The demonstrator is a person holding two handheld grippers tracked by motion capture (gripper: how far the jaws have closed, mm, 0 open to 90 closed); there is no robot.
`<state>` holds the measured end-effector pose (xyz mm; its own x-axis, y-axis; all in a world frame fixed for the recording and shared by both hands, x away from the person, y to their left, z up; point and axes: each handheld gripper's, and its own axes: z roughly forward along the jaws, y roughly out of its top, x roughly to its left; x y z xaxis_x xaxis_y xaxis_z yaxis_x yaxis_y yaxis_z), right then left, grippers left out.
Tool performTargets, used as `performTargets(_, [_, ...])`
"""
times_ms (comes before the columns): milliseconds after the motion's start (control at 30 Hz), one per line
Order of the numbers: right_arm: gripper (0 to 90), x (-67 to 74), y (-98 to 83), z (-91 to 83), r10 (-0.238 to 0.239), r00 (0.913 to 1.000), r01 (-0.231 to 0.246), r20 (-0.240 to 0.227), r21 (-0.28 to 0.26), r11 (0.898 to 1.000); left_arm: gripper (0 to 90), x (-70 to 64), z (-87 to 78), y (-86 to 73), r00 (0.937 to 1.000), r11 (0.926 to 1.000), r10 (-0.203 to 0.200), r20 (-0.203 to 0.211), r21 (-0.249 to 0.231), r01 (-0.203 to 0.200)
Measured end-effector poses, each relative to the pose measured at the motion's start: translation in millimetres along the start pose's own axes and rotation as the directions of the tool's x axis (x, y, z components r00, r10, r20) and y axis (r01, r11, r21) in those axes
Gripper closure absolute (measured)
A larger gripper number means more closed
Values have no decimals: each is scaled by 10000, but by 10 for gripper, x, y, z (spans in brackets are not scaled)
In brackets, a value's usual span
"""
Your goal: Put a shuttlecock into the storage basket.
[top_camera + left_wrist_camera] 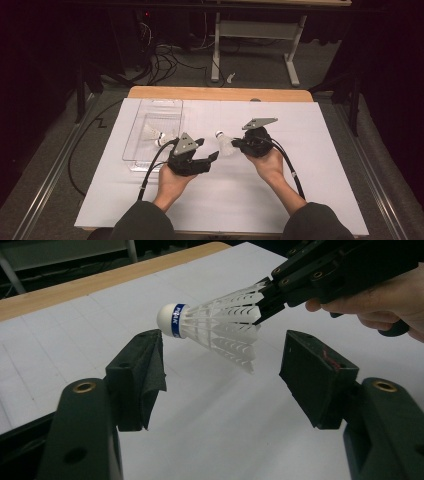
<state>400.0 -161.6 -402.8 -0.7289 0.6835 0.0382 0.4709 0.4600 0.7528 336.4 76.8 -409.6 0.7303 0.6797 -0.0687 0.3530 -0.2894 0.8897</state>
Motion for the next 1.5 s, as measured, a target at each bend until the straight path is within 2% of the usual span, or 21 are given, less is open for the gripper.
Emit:
performTargets(167, [900,5,2,0,25,10000,-25,-11,-6,10000,356,-29,61,30,10000,9999,79,33,101,-79])
performTargets(633, [900,20,38,-7,-34,10000,34,-15,3,10000,372,-18,175,60,10000,9996,-54,13,264,54])
performTargets(1500, [900,61,45,12,-42,9999,42,-144,16,10000,455,-29,316,116,9989,9968,-146,-445,776,180])
